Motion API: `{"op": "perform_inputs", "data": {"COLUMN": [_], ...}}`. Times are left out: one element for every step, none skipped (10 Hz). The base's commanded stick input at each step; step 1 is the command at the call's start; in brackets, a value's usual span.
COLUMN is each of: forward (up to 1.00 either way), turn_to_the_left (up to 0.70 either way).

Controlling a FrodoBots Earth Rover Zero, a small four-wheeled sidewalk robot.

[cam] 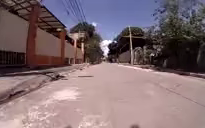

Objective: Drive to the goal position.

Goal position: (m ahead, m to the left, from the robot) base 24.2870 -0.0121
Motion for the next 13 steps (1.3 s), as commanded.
{"op": "perform_inputs", "data": {"forward": [1.00,1.00,1.00,1.00,1.00,1.00,1.00,1.00,1.00,1.00,1.00,1.00,1.00], "turn_to_the_left": [0.00,0.00,0.00,0.00,0.00,0.00,0.00,0.00,0.00,0.00,0.00,0.00,0.00]}}
